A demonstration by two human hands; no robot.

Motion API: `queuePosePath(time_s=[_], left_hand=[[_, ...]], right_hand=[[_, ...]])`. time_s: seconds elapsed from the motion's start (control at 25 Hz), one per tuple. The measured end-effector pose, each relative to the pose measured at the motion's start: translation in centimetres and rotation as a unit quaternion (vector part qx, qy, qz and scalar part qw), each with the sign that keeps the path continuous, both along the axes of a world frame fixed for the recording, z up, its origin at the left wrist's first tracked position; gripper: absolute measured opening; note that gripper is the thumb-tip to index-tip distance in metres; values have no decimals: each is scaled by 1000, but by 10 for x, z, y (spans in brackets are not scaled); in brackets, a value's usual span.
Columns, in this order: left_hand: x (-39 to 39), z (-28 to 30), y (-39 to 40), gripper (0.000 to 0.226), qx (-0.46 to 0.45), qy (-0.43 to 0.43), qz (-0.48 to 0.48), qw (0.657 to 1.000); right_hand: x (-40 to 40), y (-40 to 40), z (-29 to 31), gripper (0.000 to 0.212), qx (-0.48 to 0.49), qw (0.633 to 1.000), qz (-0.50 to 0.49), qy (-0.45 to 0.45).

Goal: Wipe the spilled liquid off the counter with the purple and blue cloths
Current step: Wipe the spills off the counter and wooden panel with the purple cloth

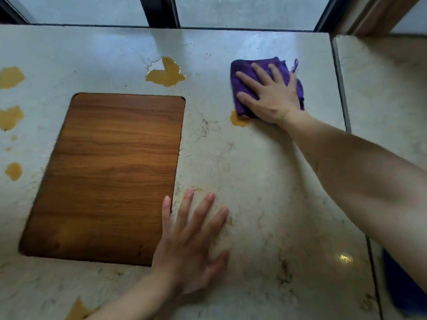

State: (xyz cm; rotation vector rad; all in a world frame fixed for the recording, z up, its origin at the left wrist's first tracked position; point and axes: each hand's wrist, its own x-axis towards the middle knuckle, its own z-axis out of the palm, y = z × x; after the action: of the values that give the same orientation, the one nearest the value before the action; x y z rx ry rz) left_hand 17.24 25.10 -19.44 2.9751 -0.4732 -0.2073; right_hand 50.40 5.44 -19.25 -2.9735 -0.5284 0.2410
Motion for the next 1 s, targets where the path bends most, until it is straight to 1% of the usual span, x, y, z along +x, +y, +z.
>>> queuePosePath(time_s=[0.16,0.28,0.44,0.56,0.64,0.72,0.8,0.88,0.96,1.0], left_hand=[[-1,2,4,71,-21,13,-8,1000],[0,3,5,63,-53,4,-2,999],[-1,4,9,50,-154,9,19,988],[5,14,16,54,-190,10,24,981],[22,23,36,56,-177,-17,40,983],[50,26,73,56,-115,-57,66,990],[73,22,121,60,-41,-74,74,994],[84,14,159,64,8,-55,38,998],[86,1,174,67,22,-39,10,999],[84,-4,176,67,22,-38,14,999]], right_hand=[[-122,-9,-1,62,4,999,-42,-6],[-231,-15,-2,62,9,994,-93,-51],[-382,-14,-2,62,-4,986,-163,-13],[-486,3,-1,63,5,977,-213,-11],[-532,26,3,65,8,973,-230,5],[-554,49,0,68,-5,976,-217,3],[-543,64,1,70,-7,976,-216,3],[-499,70,1,69,1,973,-229,13],[-429,76,1,67,7,971,-239,18],[-388,79,-1,66,10,971,-240,8]])
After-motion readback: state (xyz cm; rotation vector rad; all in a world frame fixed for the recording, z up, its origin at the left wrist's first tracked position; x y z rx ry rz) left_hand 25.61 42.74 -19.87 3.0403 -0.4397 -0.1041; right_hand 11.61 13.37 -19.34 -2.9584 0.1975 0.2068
